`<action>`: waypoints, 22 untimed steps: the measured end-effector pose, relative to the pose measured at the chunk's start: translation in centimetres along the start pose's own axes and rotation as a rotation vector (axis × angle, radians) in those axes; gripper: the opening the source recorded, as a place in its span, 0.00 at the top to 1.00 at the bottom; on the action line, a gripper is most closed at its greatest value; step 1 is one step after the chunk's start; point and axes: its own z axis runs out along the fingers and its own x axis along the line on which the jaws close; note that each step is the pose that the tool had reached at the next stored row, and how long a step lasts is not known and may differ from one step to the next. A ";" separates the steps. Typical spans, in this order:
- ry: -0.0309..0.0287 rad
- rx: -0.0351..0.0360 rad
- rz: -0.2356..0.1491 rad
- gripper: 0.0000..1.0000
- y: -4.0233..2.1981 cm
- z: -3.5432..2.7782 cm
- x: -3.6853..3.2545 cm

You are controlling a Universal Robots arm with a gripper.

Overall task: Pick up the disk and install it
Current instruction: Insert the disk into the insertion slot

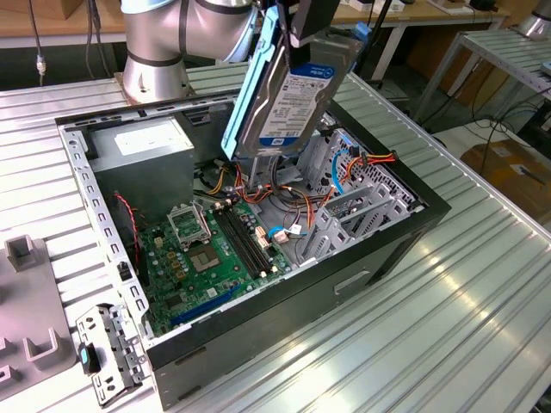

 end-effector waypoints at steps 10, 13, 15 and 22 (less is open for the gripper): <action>-0.0005 0.0147 0.000 0.63 -0.06 1.07 2.06; -0.0008 0.0183 0.000 0.63 -0.30 1.51 2.06; -0.0008 0.0199 0.000 0.63 -0.60 1.95 2.07; -0.0014 0.0294 0.000 0.63 -1.14 2.90 3.20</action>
